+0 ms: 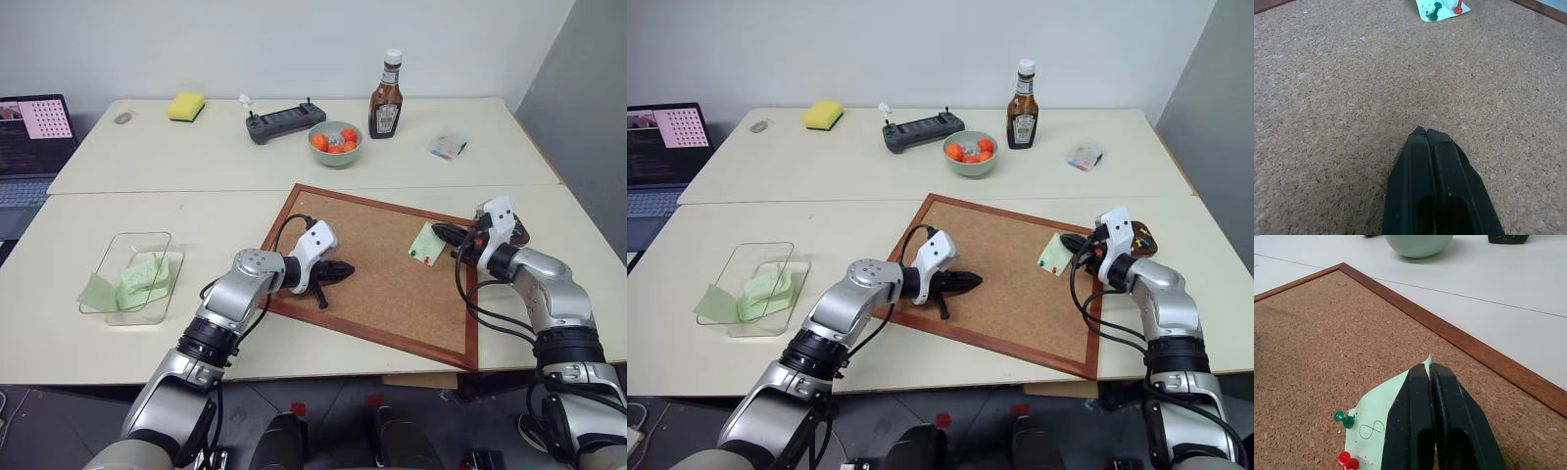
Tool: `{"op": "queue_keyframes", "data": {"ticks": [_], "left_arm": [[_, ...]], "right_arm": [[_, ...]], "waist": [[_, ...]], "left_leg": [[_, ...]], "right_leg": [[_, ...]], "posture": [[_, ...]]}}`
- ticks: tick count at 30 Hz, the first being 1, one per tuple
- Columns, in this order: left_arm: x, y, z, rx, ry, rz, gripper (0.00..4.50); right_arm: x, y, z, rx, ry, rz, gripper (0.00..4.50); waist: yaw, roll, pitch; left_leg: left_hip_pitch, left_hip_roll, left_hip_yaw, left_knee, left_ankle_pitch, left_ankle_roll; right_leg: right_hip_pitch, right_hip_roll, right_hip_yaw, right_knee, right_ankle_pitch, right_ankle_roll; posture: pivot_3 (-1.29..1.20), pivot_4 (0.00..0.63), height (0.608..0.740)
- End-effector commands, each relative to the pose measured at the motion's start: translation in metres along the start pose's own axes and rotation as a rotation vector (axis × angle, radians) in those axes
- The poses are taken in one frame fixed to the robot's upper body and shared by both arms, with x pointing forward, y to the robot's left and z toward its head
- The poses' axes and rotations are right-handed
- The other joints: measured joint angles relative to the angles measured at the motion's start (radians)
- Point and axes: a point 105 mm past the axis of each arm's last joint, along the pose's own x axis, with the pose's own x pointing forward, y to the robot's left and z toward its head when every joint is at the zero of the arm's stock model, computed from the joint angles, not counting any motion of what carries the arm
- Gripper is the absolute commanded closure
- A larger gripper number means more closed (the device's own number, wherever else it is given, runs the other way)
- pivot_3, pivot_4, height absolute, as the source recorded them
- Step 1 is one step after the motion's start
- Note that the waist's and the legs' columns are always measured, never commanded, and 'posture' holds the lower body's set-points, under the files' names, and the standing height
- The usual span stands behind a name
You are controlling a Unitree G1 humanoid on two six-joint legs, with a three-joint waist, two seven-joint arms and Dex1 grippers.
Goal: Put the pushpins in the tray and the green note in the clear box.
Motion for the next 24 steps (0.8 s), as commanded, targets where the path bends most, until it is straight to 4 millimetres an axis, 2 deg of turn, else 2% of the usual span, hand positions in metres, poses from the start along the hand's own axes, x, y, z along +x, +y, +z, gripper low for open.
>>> {"op": "queue_keyframes", "data": {"ticks": [1,8,17,24], "left_arm": [[0.002,0.003,0.0,0.014,0.013,0.019,4.5],[0.003,0.003,0.003,0.018,0.004,0.024,4.5],[0.0,0.005,0.002,0.02,0.005,0.038,4.5],[0.0,0.005,0.002,0.019,0.002,0.041,4.5]], "right_arm": [[-0.005,-0.004,0.016,-0.101,-0.023,-0.014,4.48],[0.003,0.002,0.01,-0.122,-0.01,0.0,4.48],[0.015,-0.002,-0.001,-0.109,0.021,-0.024,4.48],[0.017,-0.005,-0.003,-0.132,0.029,-0.026,4.48]], "waist": [[0.0,0.0,0.0],[0.0,0.0,0.0],[0.0,0.0,0.0],[0.0,0.0,0.0]], "left_leg": [[0.0,0.0,0.0,0.0,0.0,0.0],[0.0,0.0,0.0,0.0,0.0,0.0],[0.0,0.0,0.0,0.0,0.0,0.0],[0.001,0.0,0.0,0.0,0.0,0.0]], "right_leg": [[0.0,0.0,0.0,0.0,0.0,0.0],[0.0,0.0,0.0,0.0,0.0,0.0],[0.0,0.0,0.0,0.0,0.0,0.0],[0.001,0.0,0.0,0.0,0.0,0.0]], "posture": [[0.0,0.15,0.74],[0.0,0.15,0.74],[0.0,0.15,0.74],[0.0,0.15,0.74]]}}
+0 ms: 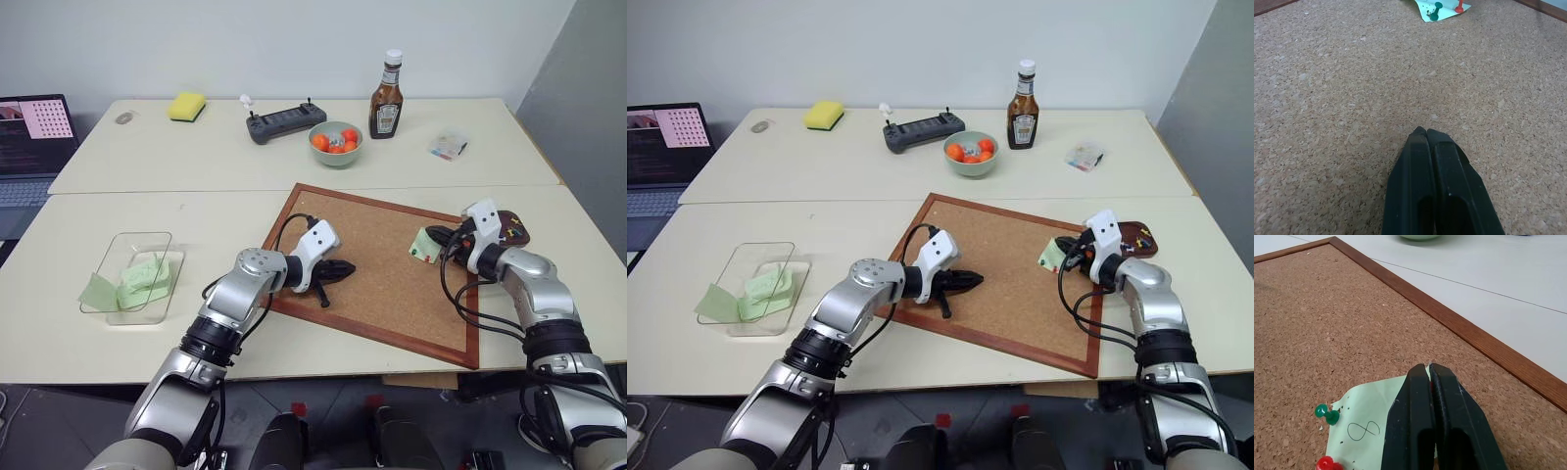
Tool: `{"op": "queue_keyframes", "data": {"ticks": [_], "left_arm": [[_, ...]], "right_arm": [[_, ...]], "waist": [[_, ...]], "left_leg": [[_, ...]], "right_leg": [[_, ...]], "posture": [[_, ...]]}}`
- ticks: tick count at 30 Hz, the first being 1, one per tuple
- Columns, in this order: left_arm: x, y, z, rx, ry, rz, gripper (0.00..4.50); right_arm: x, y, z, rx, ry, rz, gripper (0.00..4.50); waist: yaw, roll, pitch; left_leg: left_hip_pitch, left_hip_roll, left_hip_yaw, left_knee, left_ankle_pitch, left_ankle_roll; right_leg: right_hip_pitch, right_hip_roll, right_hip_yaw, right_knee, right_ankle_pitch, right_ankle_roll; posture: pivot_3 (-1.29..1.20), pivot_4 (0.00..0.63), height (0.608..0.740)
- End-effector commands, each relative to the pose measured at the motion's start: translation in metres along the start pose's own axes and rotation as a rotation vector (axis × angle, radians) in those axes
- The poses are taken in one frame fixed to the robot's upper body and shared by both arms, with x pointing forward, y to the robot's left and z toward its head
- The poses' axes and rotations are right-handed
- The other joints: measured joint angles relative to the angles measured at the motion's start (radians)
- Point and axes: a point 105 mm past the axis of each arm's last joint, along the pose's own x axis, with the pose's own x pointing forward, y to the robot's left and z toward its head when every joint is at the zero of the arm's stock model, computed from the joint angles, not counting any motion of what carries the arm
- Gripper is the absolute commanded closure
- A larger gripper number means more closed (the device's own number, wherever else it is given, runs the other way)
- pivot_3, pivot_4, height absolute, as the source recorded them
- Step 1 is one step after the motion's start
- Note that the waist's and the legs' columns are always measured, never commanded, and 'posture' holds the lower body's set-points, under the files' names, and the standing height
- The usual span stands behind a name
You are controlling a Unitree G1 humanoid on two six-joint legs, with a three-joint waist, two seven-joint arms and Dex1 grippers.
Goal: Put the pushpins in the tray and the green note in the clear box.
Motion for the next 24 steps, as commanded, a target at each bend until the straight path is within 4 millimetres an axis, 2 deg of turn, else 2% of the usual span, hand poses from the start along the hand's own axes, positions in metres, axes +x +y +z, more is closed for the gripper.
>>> {"op": "queue_keyframes", "data": {"ticks": [1,5,19,24], "left_arm": [[-0.003,0.003,0.0,0.013,0.001,0.028,4.5],[-0.003,0.003,0.0,0.013,0.0,0.033,4.5],[-0.003,0.001,0.0,0.016,-0.002,0.03,4.5],[-0.003,0.002,0.0,0.015,0.001,0.029,4.5]], "right_arm": [[0.0,-0.005,0.009,-0.035,-0.021,-0.012,4.04],[0.0,-0.006,0.009,-0.05,-0.02,-0.01,3.26],[-0.003,-0.012,0.013,-0.082,-0.038,-0.039,3.26],[-0.008,-0.016,0.022,-0.077,-0.074,-0.046,3.26]], "waist": [[0.0,0.0,0.0],[0.0,0.0,0.0],[0.0,0.0,0.0],[0.0,0.0,0.0]], "left_leg": [[0.0,0.0,0.0,0.0,0.0,0.0],[0.0,0.0,0.0,0.0,0.0,0.0],[0.0,0.0,0.0,0.0,0.0,0.0],[0.0,0.0,0.0,0.0,0.0,0.0]], "right_leg": [[0.0,0.0,0.0,0.0,0.0,0.0],[0.0,0.0,0.0,0.0,0.0,0.0],[0.0,0.0,0.0,0.0,0.0,0.0],[0.0,0.0,0.0,0.0,0.0,0.0]], "posture": [[0.0,0.15,0.74],[0.0,0.15,0.74],[0.0,0.15,0.74],[0.0,0.15,0.74]]}}
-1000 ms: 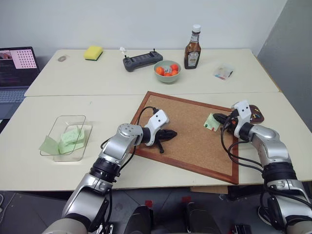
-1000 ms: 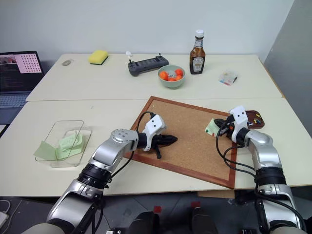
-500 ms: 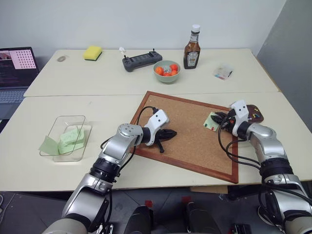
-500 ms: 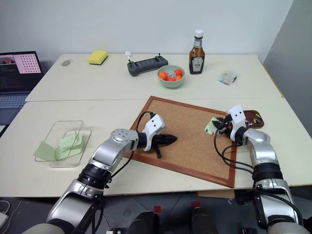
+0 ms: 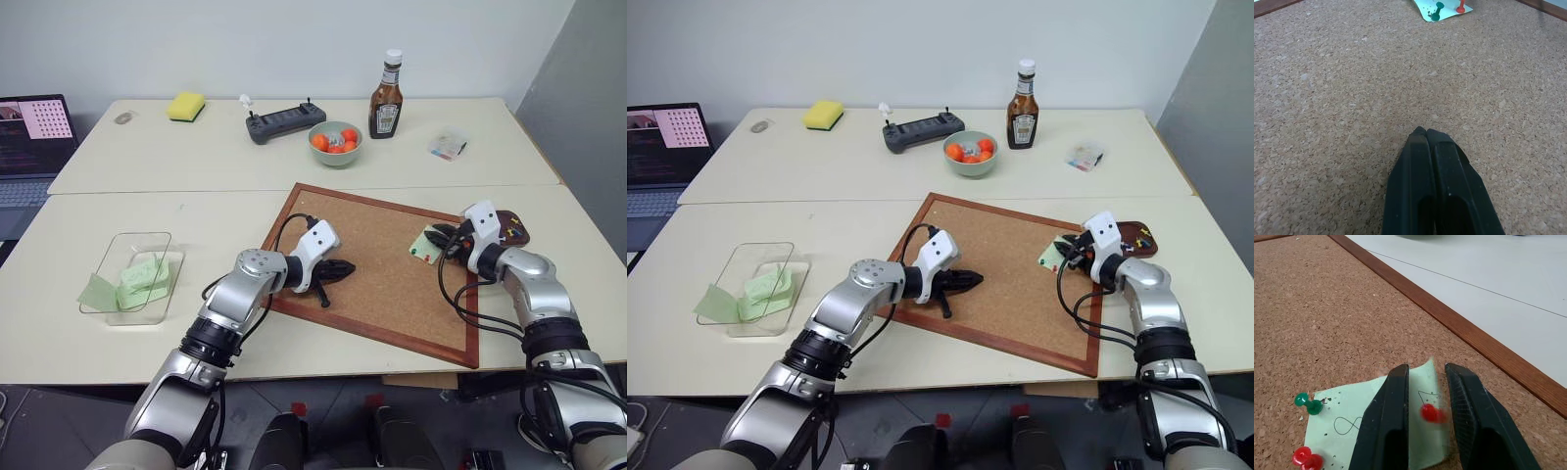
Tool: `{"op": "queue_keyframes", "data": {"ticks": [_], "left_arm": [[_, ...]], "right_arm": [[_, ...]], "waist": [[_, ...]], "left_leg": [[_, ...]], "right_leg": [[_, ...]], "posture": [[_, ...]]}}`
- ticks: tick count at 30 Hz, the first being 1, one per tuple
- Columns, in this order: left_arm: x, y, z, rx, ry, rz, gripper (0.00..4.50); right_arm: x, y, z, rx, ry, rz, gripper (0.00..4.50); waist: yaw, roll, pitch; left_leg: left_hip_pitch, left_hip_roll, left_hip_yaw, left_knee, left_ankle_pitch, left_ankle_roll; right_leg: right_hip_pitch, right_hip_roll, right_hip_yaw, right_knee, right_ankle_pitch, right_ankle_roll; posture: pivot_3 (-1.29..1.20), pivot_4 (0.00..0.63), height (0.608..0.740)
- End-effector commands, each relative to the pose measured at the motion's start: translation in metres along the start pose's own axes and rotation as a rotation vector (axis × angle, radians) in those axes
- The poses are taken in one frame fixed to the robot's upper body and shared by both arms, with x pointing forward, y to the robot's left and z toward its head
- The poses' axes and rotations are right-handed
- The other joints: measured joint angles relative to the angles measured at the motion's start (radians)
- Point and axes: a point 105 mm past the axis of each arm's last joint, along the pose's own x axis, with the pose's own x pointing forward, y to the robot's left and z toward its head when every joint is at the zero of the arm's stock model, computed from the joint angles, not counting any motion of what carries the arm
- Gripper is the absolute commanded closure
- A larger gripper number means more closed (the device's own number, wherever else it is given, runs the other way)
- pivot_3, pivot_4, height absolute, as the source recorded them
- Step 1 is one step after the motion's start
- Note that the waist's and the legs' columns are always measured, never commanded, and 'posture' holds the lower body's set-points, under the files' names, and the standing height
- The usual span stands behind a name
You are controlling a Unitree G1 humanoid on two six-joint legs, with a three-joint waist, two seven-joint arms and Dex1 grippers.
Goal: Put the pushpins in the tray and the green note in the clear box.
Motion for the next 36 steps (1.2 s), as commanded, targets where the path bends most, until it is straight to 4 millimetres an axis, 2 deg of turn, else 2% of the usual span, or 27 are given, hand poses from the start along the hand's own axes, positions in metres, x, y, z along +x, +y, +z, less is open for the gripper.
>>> {"op": "queue_keyframes", "data": {"ticks": [1,6,11,19,24,29,36], "left_arm": [[-0.003,0.002,0.0,0.013,0.004,0.019,4.5],[-0.003,0.002,0.001,0.013,0.005,0.015,4.5],[-0.003,0.002,0.0,0.013,0.006,0.012,4.5],[-0.002,0.001,0.001,0.015,0.008,0.005,4.5],[-0.003,0.001,0.0,0.016,0.01,0.006,4.5],[-0.003,0.001,0.0,0.015,0.012,0.005,4.5],[-0.003,0.001,0.0,0.018,0.012,0.005,4.5]], "right_arm": [[-0.008,-0.012,0.029,-0.015,-0.1,-0.022,3.26],[-0.015,-0.021,0.042,0.057,-0.159,-0.054,3.26],[-0.023,-0.027,0.045,0.053,-0.163,-0.062,3.26],[-0.031,-0.001,0.031,-0.029,-0.1,0.112,3.26],[-0.036,0.017,0.024,-0.006,-0.08,0.209,3.26],[-0.035,0.014,0.014,-0.019,-0.029,0.175,3.26],[-0.033,0.005,0.01,-0.017,-0.002,0.129,3.26]], "waist": [[0.0,0.0,0.0],[0.0,0.0,0.0],[0.0,0.0,0.0],[0.0,0.0,0.0],[0.0,0.0,0.0],[0.0,0.0,0.0],[0.0,0.0,0.0]], "left_leg": [[0.0,0.0,0.0,0.0,0.0,0.0],[0.0,0.0,0.0,0.0,0.0,0.0],[0.0,0.0,0.0,0.0,0.0,0.0],[0.0,0.0,0.0,0.0,0.0,0.0],[0.0,0.0,0.0,0.0,0.0,0.0],[0.0,0.0,0.0,0.0,0.0,0.0],[0.0,0.0,0.0,0.0,0.0,0.0]], "right_leg": [[0.0,0.0,0.0,0.0,0.0,0.0],[0.0,0.0,0.0,0.0,0.0,0.0],[0.0,0.0,0.0,0.0,0.0,0.0],[0.0,0.0,0.0,0.0,0.0,0.0],[0.0,0.0,0.0,0.0,0.0,0.0],[0.0,0.0,0.0,0.0,0.0,0.0],[0.0,0.0,0.0,0.0,0.0,0.0]], "posture": [[0.0,0.15,0.74],[0.0,0.15,0.74],[0.0,0.15,0.74],[0.0,0.15,0.74],[0.0,0.15,0.74],[0.0,0.15,0.74],[0.0,0.15,0.74]]}}
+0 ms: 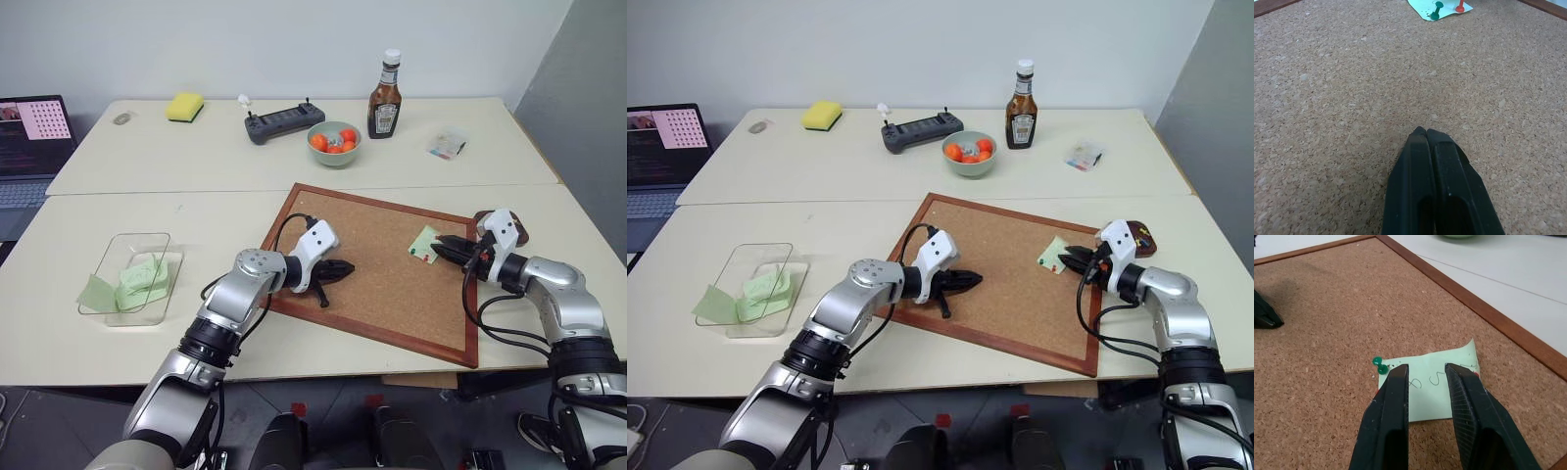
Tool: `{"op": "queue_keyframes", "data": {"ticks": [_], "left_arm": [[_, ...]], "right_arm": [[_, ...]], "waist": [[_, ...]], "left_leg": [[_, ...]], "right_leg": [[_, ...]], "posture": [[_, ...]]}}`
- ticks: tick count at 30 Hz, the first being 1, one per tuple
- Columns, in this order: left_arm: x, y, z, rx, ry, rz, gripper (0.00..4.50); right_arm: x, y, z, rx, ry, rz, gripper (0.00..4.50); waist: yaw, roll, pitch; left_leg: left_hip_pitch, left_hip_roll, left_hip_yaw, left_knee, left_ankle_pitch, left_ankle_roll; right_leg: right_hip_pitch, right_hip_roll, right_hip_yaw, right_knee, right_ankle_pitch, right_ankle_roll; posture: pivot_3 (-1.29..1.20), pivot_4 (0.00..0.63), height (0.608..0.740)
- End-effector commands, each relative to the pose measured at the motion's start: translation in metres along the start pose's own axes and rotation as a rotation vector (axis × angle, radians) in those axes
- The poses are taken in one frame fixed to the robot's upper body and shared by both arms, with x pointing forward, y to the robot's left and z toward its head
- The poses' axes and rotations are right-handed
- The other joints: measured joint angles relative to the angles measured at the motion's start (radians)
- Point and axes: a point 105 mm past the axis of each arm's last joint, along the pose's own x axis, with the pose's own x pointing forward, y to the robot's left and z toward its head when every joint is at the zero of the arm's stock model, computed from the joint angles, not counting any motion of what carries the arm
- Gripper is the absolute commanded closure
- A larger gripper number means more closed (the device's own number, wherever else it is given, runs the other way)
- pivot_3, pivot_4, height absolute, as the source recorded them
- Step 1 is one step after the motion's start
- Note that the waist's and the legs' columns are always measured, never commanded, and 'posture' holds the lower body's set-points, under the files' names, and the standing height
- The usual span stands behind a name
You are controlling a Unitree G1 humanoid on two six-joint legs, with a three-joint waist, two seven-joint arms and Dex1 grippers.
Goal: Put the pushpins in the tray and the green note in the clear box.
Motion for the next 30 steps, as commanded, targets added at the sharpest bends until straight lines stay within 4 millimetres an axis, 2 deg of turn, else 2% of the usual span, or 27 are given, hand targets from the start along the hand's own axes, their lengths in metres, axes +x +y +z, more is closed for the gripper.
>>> {"op": "queue_keyframes", "data": {"ticks": [1,14,30], "left_arm": [[-0.002,0.001,0.001,0.018,0.008,0.007,4.5],[-0.003,0.001,0.0,0.021,0.01,0.013,4.5],[-0.001,0.0,0.002,0.022,0.004,0.012,4.5]], "right_arm": [[-0.002,-0.009,0.01,-0.043,-0.004,-0.028,3.26],[0.002,-0.021,0.01,-0.071,0.018,-0.091,3.26],[0.012,-0.023,0.013,-0.028,-0.005,-0.103,3.26]], "waist": [[0.0,0.0,0.0],[0.0,0.0,0.0],[0.0,0.0,0.0]], "left_leg": [[0.0,0.0,0.0,0.0,0.0,0.0],[0.0,0.0,0.0,0.0,0.0,0.0],[0.0,0.0,0.0,0.0,0.0,0.0]], "right_leg": [[0.0,0.0,0.0,0.0,0.0,0.0],[0.0,0.0,0.0,0.0,0.0,0.0],[0.0,0.0,0.0,0.0,0.0,0.0]], "posture": [[0.0,0.15,0.74],[0.0,0.15,0.74],[0.0,0.15,0.74]]}}
